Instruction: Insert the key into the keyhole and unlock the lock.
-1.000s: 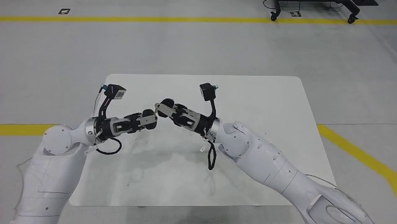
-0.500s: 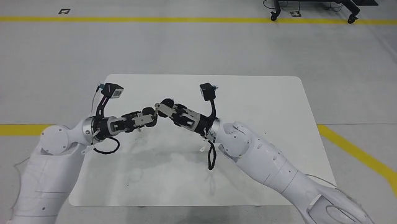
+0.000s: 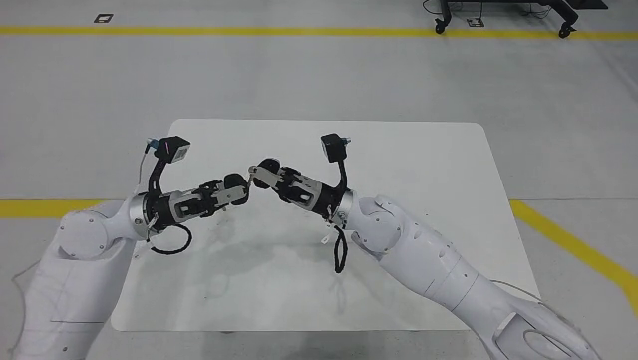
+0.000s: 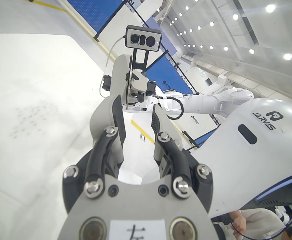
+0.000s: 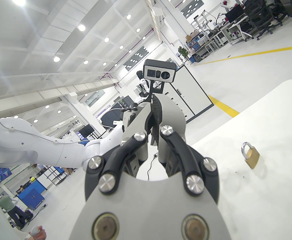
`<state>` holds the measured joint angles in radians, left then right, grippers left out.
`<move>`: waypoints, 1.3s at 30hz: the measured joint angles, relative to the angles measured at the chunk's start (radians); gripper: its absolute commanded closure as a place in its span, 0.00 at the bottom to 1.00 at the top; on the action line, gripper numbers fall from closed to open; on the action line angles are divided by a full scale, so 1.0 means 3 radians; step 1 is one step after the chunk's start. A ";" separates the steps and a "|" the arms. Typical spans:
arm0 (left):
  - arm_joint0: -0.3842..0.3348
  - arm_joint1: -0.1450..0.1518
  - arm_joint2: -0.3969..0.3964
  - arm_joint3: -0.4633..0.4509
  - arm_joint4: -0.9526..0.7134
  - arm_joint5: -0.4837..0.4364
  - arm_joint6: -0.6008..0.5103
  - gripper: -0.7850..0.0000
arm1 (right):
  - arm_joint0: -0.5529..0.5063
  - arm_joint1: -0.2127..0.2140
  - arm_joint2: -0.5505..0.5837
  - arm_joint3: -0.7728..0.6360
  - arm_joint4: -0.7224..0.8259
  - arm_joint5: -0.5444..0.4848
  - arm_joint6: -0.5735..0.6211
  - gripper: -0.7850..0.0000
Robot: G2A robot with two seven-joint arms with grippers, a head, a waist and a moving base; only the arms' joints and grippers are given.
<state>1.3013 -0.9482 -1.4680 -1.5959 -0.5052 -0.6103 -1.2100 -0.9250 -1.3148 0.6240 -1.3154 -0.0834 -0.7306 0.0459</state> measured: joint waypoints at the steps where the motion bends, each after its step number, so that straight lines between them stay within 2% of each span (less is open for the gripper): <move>1: 0.0003 0.0002 0.0003 -0.0003 0.0010 -0.0011 0.0011 0.65 | 0.0000 0.0000 0.0000 0.0000 0.0000 0.0000 0.0000 1.00; 4: 0.0010 0.0004 0.0016 -0.0005 0.0035 -0.0033 0.0035 0.61 | 0.0000 0.0000 0.0000 0.0000 0.0000 0.0000 0.0000 1.00; 11: 0.0041 0.0004 0.0026 -0.0068 0.0150 0.0030 0.0203 0.67 | 0.0000 0.0000 0.0000 0.0000 0.0000 0.0000 0.0000 1.00; 15: 0.0082 0.0003 0.0018 -0.0137 0.0224 0.0041 0.0335 0.82 | 0.0000 0.0000 0.0000 0.0000 0.0000 0.0000 0.0000 1.00; 18: 0.0110 0.0006 0.0009 -0.0174 0.0242 0.0037 0.0372 1.00 | 0.0000 0.0000 0.0000 0.0000 0.0000 0.0000 0.0000 1.00; 28: 0.0140 0.0009 0.0021 -0.0237 0.0400 0.0093 0.0511 1.00 | 0.0000 0.0000 0.0000 0.0000 0.0000 0.0000 0.0000 1.00; 29: 0.0143 0.0010 0.0018 -0.0244 0.0401 0.0096 0.0521 1.00 | 0.0000 0.0000 0.0000 0.0000 0.0000 0.0000 0.0000 0.89; 30: 0.0148 0.0011 0.0013 -0.0249 0.0401 0.0097 0.0531 1.00 | 0.0000 0.0000 0.0000 0.0000 0.0000 0.0000 0.0000 0.60; 31: 0.0156 0.0011 0.0003 -0.0252 0.0394 0.0099 0.0553 1.00 | 0.0000 0.0000 0.0000 0.0000 0.0000 0.0000 0.0000 0.00; 37: 0.0206 0.0015 -0.0084 -0.0213 0.0117 0.0154 0.0650 1.00 | 0.0000 0.0000 0.0000 0.0000 0.0000 0.0000 0.0000 0.00; 39: 0.0203 0.0023 -0.0095 -0.0162 -0.0010 0.0267 0.0546 1.00 | 0.0000 0.0000 0.0000 0.0000 0.0000 0.0000 0.0000 0.00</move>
<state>1.3622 -0.9414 -1.4966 -1.6443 -0.5083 -0.5302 -1.0461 -0.9250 -1.3148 0.6240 -1.3154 -0.0834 -0.7305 0.0459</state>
